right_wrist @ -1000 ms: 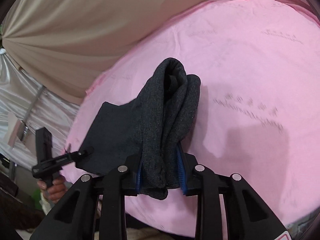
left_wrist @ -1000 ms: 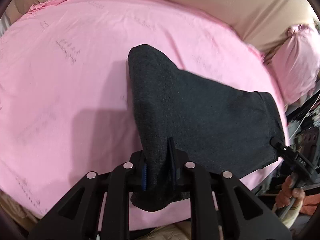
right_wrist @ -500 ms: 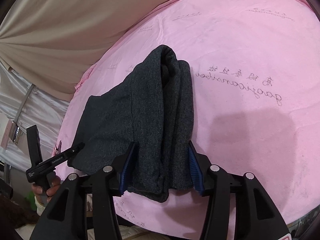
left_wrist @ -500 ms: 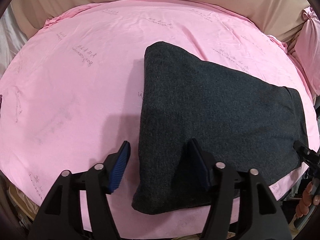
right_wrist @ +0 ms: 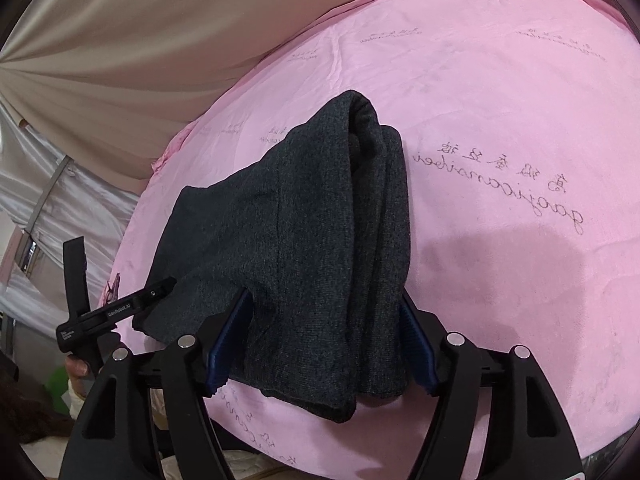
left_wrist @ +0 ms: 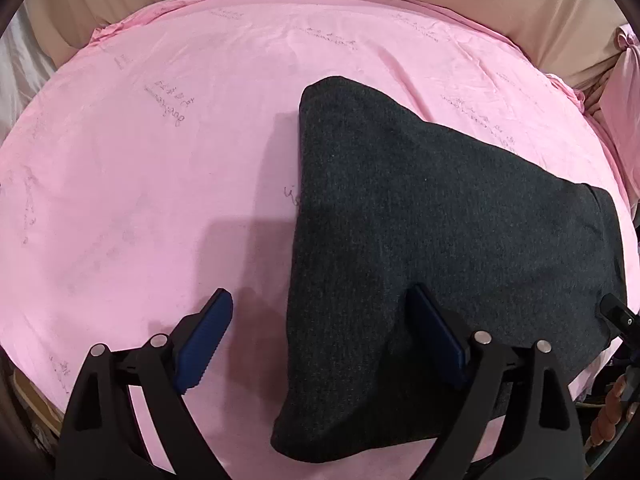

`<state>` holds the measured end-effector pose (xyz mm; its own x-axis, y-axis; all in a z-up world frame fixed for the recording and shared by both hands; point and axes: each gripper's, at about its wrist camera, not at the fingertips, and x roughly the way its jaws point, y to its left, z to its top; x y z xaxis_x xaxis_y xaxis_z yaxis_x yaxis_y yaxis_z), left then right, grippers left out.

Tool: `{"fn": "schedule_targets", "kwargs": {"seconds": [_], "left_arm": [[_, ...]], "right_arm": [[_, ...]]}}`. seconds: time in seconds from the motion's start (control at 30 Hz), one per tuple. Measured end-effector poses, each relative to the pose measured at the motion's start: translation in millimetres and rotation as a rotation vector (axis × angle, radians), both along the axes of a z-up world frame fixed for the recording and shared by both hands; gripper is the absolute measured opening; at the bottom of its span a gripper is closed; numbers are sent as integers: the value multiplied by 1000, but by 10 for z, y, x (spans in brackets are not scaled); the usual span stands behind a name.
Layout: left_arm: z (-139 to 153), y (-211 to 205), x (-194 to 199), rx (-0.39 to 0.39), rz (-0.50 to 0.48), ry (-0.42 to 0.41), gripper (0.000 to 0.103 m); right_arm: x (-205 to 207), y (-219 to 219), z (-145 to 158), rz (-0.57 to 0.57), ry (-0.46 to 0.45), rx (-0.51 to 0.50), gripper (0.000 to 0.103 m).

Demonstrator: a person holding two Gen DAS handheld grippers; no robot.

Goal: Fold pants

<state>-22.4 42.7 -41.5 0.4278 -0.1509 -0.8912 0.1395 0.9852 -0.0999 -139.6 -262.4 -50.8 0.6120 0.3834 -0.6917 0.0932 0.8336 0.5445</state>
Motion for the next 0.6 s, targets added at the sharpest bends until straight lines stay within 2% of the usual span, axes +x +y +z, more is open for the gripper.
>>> {"fn": "schedule_targets", "kwargs": {"seconds": [0.1,0.27,0.37,0.4,0.47,0.53,0.57,0.6], "left_arm": [[-5,106,22,-101,2,44,88],[5,226,-18,-305,-87,130,88],[-4,178,-2,-304,-105,115,86],[2,129,18,-290,-111,105,78],[7,33,52,-277,-130,97,69],[17,-59,96,-230,-127,74,58],[26,-74,122,-216,-124,67,44],[26,-81,162,-212,-117,71,35]], "right_arm": [[-41,-77,14,-29,6,-11,68],[-91,-56,28,1,17,-54,68],[-17,25,20,47,14,-60,68],[31,45,-3,56,13,-44,63],[92,73,-11,56,0,-48,63],[172,67,-52,64,5,-7,47],[198,51,-73,56,-1,18,45],[221,51,-84,60,0,28,37]]}}
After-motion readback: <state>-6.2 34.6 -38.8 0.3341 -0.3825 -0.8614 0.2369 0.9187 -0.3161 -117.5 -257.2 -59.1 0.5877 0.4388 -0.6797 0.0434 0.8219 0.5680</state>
